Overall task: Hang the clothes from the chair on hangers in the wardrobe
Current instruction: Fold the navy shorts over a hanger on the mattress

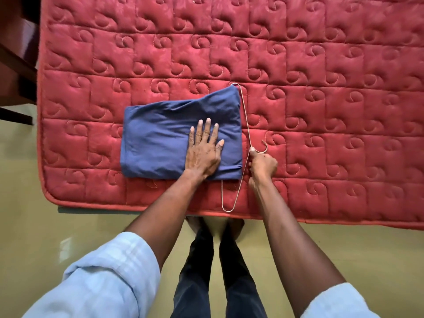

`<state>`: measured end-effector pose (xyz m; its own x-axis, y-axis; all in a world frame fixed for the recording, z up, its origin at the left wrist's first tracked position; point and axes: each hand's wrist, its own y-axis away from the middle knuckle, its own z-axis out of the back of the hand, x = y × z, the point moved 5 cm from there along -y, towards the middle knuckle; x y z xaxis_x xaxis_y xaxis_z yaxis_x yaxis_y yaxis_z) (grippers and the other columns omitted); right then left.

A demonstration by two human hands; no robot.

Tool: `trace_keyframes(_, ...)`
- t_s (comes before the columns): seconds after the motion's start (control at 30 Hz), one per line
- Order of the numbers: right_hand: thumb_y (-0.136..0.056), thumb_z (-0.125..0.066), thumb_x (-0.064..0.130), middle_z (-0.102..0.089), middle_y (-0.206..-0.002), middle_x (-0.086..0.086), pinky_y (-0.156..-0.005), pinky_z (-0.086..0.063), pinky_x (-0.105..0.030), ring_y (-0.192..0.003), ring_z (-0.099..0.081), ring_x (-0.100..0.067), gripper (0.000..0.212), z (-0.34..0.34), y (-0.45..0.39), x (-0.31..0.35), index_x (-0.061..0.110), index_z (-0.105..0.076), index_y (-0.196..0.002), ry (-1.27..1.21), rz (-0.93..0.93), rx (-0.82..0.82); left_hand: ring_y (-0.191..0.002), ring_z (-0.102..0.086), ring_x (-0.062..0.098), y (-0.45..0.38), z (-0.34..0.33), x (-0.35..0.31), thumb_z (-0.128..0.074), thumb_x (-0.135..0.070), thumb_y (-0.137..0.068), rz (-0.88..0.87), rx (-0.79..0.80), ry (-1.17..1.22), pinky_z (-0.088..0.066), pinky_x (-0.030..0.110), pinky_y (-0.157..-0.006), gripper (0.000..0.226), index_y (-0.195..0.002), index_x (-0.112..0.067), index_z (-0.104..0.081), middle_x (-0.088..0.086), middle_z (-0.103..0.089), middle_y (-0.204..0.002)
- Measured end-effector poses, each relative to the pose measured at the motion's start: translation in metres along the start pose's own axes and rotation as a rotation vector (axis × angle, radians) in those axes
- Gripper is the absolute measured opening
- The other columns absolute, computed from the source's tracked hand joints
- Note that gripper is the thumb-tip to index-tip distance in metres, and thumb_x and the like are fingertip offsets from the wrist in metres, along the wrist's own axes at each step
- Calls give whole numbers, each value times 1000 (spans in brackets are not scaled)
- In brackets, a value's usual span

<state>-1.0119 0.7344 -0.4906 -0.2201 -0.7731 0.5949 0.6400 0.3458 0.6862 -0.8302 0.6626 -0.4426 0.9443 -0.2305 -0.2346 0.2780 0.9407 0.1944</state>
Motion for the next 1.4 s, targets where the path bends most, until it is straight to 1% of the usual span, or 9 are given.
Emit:
trace_keyframes(0.1, -71, -81, 43, -54, -63, -4, -66, -43, -45, -67, -47, -21, 39, 5, 31, 33, 17, -58, -54, 76, 40, -24, -151, -14, 29, -1, 0, -2, -16, -47, -99, 7, 16, -17, -4, 47, -122, 65, -153, -15, -30, 11, -21, -162)
trace_keyframes(0.27, -81, -76, 32, -73, -104, -15, -72, -43, -32, -94, -67, -31, 33, 6, 39, 47, 6, -75, -100, 195, -9, -60, -151, -14, 28, 0, -3, -2, -15, -47, -98, 31, 18, -27, -5, 47, -123, 66, -154, -15, -30, 11, -20, -162)
trace_keyframes(0.43, -80, -73, 23, -66, -74, -8, -70, -51, -36, -67, -59, -22, 17, 8, 39, 42, 17, -61, -69, -80, 35, -80, -151, -10, 27, -1, -2, -2, -12, -49, -97, 32, 34, -20, -4, 47, -123, 68, -154, -16, -27, 10, -17, -163)
trace_keyframes(0.5, -86, -70, 19, -61, -67, -6, -50, -51, -32, -52, -58, -14, 25, 6, 35, 40, 19, -51, -70, -248, 18, 19, -152, -9, 27, -1, -2, -2, -11, -50, -97, 35, 35, -24, -3, 46, -123, 68, -155, -17, -25, 9, -15, -163)
trace_keyframes(0.57, -91, -66, 18, -57, -63, -2, -35, -33, -18, -41, -50, -7, 22, 4, 33, 45, 20, -49, -77, -372, -3, 128, -152, -8, 26, 0, -3, -2, -10, -50, -96, 39, 43, -22, -1, 46, -123, 69, -155, -17, -24, 9, -14, -164)
trace_keyframes(0.67, -97, -59, 27, -49, -50, 8, -34, -22, -13, -35, -39, -4, 16, 1, 31, 56, 20, -56, -83, -491, -43, 246, -152, -7, 26, -1, -2, -2, -8, -51, -96, 41, 49, -25, 0, 45, -123, 70, -156, -18, -22, 8, -13, -164)
trace_keyframes(0.77, -101, -51, 24, -51, -45, 10, -35, -27, -14, -35, -44, -2, 23, 2, 25, 54, 15, -59, -82, -604, -101, 256, -152, -4, 25, 0, -1, -2, -10, -50, -97, 50, 63, -24, 2, 44, -123, 67, -156, -19, -20, 7, -10, -164)
trace_keyframes(1.23, -100, -53, 13, -57, -45, 6, -37, -35, -14, -36, -51, -4, 26, 26, 46, 98, 10, -59, -74, -572, 127, 258, -152, 6, 23, 3, 10, -6, -23, -46, -105, 147, 160, 61, 4, 46, -122, 60, -157, -25, -5, 4, 2, -166)
trace_keyframes(1.4, -99, -54, 13, -57, -49, 3, -36, -37, -17, -35, -51, -7, 25, 41, 101, 165, 8, -59, -75, -472, 302, 354, -151, -8, 31, 19, 69, -10, -35, -41, -104, 259, -17, 240, -10, 49, -121, 62, -156, -11, -19, 17, -13, -163)
